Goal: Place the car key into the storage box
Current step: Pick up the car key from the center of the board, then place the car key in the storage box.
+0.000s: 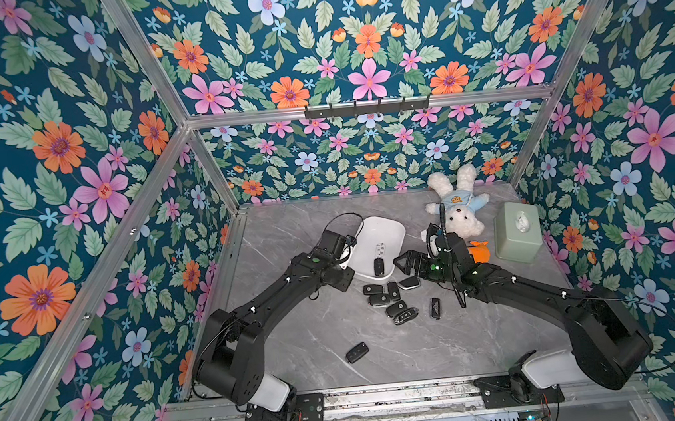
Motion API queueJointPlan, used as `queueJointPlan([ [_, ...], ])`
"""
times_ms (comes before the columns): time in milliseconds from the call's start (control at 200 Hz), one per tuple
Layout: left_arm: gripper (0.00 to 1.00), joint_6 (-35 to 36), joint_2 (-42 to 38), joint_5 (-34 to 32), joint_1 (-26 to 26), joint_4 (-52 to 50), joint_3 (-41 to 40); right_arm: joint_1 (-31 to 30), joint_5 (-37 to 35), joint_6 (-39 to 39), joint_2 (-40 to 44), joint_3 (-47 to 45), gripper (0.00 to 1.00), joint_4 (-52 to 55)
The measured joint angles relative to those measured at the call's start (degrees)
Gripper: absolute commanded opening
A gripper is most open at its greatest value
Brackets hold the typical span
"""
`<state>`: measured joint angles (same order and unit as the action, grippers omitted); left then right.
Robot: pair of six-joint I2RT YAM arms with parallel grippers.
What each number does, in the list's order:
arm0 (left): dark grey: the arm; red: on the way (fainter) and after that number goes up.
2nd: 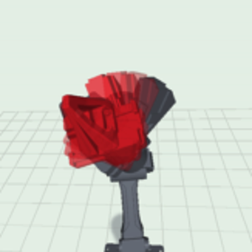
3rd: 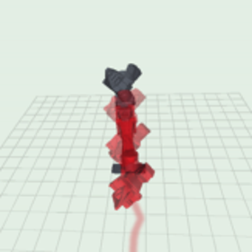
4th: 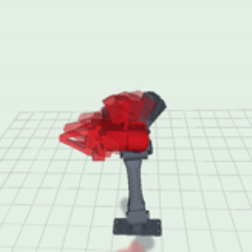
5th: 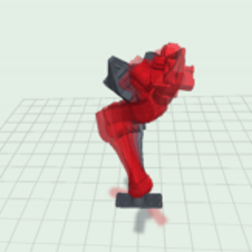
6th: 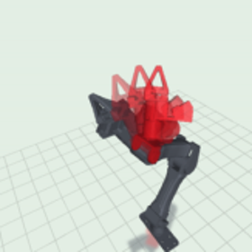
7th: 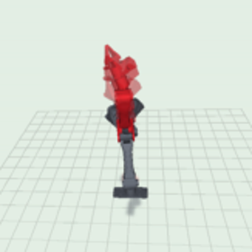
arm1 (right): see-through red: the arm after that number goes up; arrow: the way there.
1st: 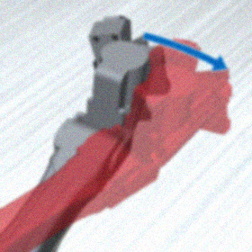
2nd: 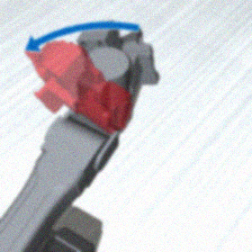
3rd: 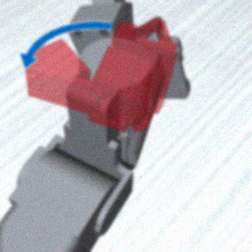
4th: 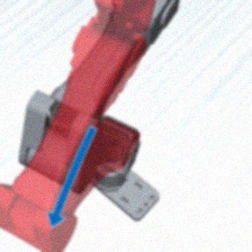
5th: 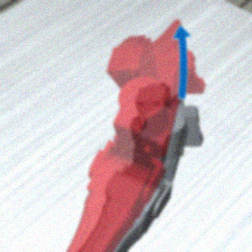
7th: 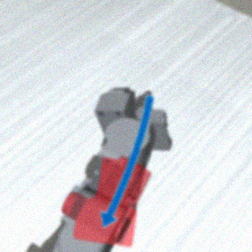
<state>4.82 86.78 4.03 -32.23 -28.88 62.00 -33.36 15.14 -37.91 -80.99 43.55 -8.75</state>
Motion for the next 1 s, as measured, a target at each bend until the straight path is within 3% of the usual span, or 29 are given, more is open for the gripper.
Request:
queueJointPlan([
  [220, 0.38, -1.16, 2.84, 1.97, 0.02, 3.26, 6.67, -0.02, -0.07, 0.00, 0.31, -0.17, 0.99, 0.00],
  [490, 0.39, -4.94, 12.44, 1.86, 0.02, 6.71, 15.02, 0.11, -0.68, 0.00, 2.73, -1.62, 0.99, 0.11],
  [750, 0.39, -7.45, 21.90, -1.22, -0.04, 3.50, 23.82, 0.70, -1.99, 0.04, 4.50, -3.30, 0.99, 0.13],
  [1000, 0.39, -7.67, 26.51, -2.75, -0.81, -0.72, 27.30, 0.92, -2.16, 0.04, 4.55, -4.09, 0.99, 0.07],
])
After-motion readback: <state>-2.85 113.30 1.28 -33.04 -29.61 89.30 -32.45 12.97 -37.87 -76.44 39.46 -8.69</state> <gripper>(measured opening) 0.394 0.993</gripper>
